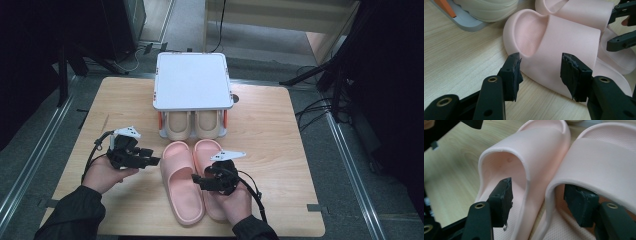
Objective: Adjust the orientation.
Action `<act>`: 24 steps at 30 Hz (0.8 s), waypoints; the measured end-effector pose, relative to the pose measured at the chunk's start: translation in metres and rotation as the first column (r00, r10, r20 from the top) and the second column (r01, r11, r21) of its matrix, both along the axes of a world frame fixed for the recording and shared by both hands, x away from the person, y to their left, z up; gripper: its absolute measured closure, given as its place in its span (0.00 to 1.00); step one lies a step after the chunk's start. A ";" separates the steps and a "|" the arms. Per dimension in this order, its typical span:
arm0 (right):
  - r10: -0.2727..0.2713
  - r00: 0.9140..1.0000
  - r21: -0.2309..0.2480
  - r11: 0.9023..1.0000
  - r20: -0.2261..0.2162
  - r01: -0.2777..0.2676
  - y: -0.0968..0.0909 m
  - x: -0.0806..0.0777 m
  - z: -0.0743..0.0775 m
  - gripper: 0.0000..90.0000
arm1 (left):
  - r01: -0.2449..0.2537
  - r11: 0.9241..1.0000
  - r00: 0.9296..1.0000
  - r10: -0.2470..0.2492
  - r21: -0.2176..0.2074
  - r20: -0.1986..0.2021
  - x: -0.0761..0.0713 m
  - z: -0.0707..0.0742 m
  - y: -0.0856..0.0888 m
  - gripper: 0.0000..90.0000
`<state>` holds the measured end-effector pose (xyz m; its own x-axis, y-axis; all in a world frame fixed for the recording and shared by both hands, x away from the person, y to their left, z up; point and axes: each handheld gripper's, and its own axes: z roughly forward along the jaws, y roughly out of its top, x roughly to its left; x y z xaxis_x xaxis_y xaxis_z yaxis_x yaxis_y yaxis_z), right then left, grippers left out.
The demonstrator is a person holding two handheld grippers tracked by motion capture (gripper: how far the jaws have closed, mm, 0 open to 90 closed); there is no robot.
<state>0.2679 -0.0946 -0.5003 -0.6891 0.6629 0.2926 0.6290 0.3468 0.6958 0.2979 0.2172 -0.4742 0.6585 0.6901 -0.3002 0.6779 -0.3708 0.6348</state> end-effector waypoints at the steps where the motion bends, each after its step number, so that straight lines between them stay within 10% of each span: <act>1: -0.008 1.000 -0.002 1.000 0.006 0.008 0.000 -0.001 0.000 0.45 | 0.001 1.000 1.000 -0.001 -0.001 -0.002 0.001 0.000 0.000 0.55; 24: -0.163 0.985 0.010 0.987 0.053 0.162 0.022 -0.010 -0.008 0.42 | -0.014 1.000 1.000 0.014 -0.021 0.005 0.010 0.002 0.002 0.54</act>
<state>0.2575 -0.0722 -0.5087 -0.5871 0.7659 0.2621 0.6384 0.2391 0.7316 0.3083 0.2191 -0.4724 0.6506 0.6926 -0.3115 0.6798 -0.3483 0.6454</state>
